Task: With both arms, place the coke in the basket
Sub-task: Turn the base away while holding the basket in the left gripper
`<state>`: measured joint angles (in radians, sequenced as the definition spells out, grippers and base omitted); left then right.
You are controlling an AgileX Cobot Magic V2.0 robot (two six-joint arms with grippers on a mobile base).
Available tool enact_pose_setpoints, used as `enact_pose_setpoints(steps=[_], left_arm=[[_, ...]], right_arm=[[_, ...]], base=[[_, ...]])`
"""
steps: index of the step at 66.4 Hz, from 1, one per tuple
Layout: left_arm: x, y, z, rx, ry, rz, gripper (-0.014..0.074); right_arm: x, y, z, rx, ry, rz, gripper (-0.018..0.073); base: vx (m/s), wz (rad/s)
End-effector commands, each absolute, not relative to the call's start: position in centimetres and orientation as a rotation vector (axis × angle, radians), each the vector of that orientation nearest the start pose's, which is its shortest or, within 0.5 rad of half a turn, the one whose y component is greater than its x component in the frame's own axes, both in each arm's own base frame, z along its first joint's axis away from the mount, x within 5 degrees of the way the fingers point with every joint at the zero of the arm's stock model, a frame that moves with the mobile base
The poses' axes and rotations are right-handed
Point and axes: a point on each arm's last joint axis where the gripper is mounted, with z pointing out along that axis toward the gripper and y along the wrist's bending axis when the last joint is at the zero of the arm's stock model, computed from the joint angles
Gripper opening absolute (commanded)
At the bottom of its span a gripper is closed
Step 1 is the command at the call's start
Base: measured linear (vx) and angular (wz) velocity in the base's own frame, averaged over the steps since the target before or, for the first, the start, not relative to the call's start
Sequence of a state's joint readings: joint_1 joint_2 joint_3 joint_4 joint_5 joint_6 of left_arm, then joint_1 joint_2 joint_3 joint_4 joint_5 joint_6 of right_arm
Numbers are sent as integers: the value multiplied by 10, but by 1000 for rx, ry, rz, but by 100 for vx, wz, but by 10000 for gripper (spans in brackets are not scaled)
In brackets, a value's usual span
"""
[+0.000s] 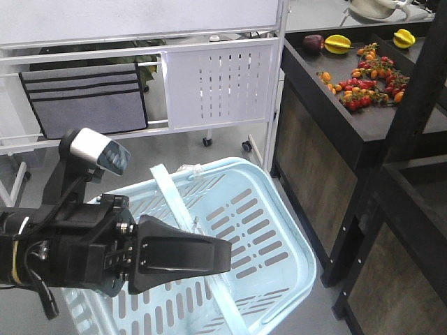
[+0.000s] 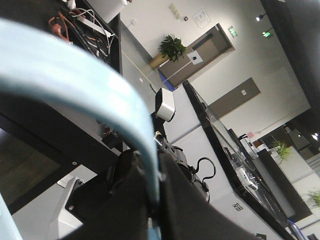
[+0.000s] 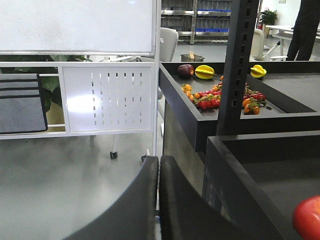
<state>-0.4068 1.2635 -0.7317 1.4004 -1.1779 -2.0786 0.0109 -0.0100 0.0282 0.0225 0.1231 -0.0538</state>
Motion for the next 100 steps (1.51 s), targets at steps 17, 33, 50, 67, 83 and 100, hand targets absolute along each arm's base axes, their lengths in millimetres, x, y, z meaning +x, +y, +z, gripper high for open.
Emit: enact_pose_setpoints(steps=[17,33,50,67,83,100], left_arm=[[157,-163,341,676,1696,-2082,-7],[157,-163,341,676,1696,-2082,-7],[157,-163,341,676,1696,-2082,-7],[157,-163,341,676,1696,-2082,-7],[157,-163,341,676,1696,-2082,-7],[157,-163,341,676,1696,-2082,-7]], right_arm=[[56,1,198,-35,1537,-17,-5],[56,1,198,-35,1537,-17,-5],[56,1,198,-35,1537,-17,-5],[56,1,198,-35,1537,-17,-5],[56,1,198,-35,1537,-17,-5],[56,1,198,-35,1537,-17,-5]], base=[[26,8],[23,20],[23,23],[23,29],[22,31],[21,30]])
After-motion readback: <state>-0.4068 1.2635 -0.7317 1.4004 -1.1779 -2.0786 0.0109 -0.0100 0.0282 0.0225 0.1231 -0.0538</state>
